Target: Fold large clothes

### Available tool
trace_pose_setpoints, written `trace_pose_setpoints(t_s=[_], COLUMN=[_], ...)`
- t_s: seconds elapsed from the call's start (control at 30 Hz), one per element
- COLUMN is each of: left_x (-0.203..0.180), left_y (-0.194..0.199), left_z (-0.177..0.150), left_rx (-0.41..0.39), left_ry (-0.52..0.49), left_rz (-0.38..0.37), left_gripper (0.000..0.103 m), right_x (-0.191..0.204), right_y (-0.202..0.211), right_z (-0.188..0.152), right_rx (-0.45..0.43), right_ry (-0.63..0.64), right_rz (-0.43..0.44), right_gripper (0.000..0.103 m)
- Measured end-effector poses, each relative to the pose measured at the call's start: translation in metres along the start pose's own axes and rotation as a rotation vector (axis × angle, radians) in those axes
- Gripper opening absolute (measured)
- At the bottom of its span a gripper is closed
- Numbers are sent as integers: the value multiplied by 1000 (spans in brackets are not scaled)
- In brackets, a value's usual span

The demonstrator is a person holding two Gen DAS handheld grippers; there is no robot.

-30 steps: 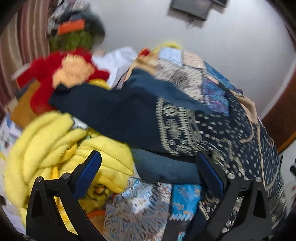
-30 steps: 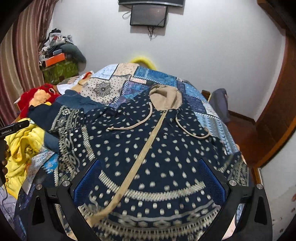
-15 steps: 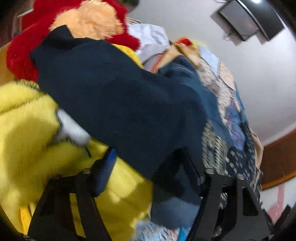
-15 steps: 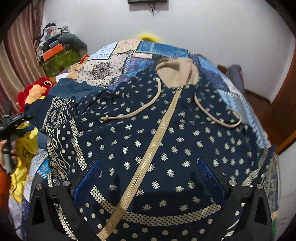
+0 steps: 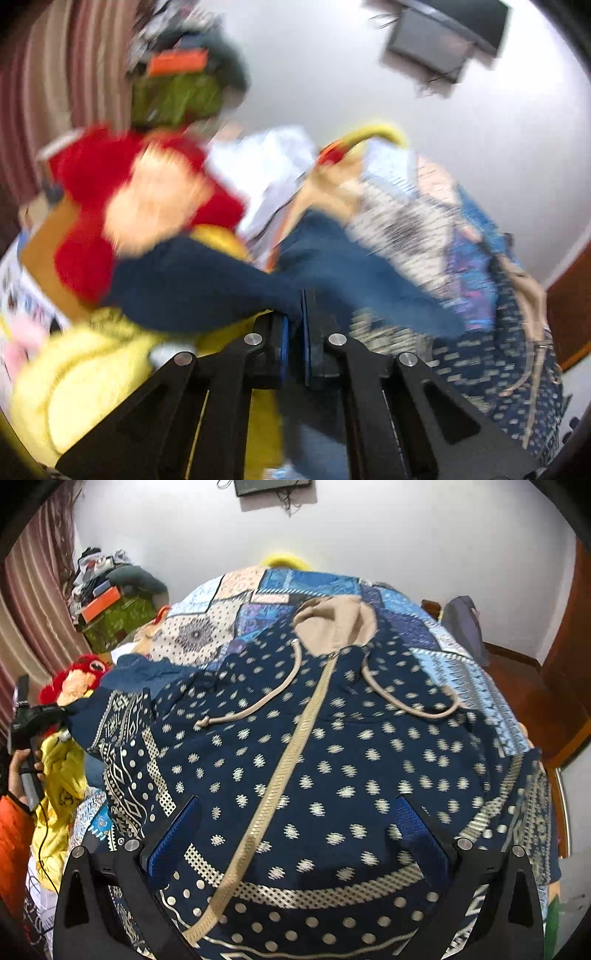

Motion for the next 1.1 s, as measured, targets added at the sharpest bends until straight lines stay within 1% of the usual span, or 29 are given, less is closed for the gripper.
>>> trace_pose_setpoints(t_s=[0.07, 0.13, 0.17, 0.2, 0.27, 0.33, 0.4, 0.47, 0.5, 0.53, 0.57, 0.63, 0.7, 0.8, 0.87, 0.93, 1.0, 1.07, 1.1], left_x=[-36, -71, -95, -114, -167, -217, -259, -303, -318, -338, -346, -370, -384, -391, -392, -389, -385, -381, -379], left_y=[22, 43, 54, 62, 76, 82, 79, 68, 63, 52, 44, 22, 6, -14, -26, -33, -30, -25, -23], left_z=[18, 28, 33, 34, 34, 22, 5, -25, -39, -62, -79, -126, -165, -215, -240, -256, -263, -266, -267], left_rx=[-41, -80, -103, -114, -118, -99, -69, -10, 16, 64, 99, 206, 290, 381, 432, 461, 457, 480, 490], left_ry=[-43, -85, -116, -138, -199, -265, -324, -404, -434, -476, -499, -547, -582, -613, -627, -649, -668, -669, -668], left_rz=[-49, -93, -121, -145, -222, -288, -332, -367, -374, -385, -389, -398, -406, -394, -381, -357, -353, -368, -374], left_gripper=[5, 5, 5, 5, 5, 5, 5, 5, 5, 5, 5, 5, 5, 5, 5, 5, 6, 13, 22], right_x=[-9, -17, -21, -26, -34, -43, -50, -61, -67, -73, -78, -89, -98, -111, -118, -122, -124, -123, -122], right_y=[11, 20, 26, 32, 43, 51, 58, 65, 69, 73, 77, 82, 87, 91, 91, 90, 88, 87, 86], right_z=[0, 0, 0, -1, -2, -4, -6, -10, -11, -13, -15, -20, -25, -34, -41, -47, -52, -54, -54], right_rx=[-15, -26, -34, -44, -57, -64, -70, -76, -80, -85, -90, -96, -98, -91, -80, -66, -50, -41, -38], right_ry=[-26, -49, -64, -80, -101, -115, -121, -123, -124, -124, -125, -127, -130, -140, -147, -156, -165, -166, -163], right_rz=[6, 17, 26, 36, 54, 64, 61, 50, 40, 29, 17, -3, -14, -25, -33, -38, -36, -35, -36], right_gripper=[103, 103, 103, 103, 103, 103, 103, 103, 103, 103, 103, 103, 103, 103, 103, 103, 103, 103, 103])
Point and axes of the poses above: each gripper's, at about its wrist camera, not at the fingertips, and y roughly against the way its jaws point, x to its left, z to its top, the point moved 10 cm from there along -y, roughly the way its jaws point, and after that the axes turned 8 degrees about x, right-handed, at the moved point
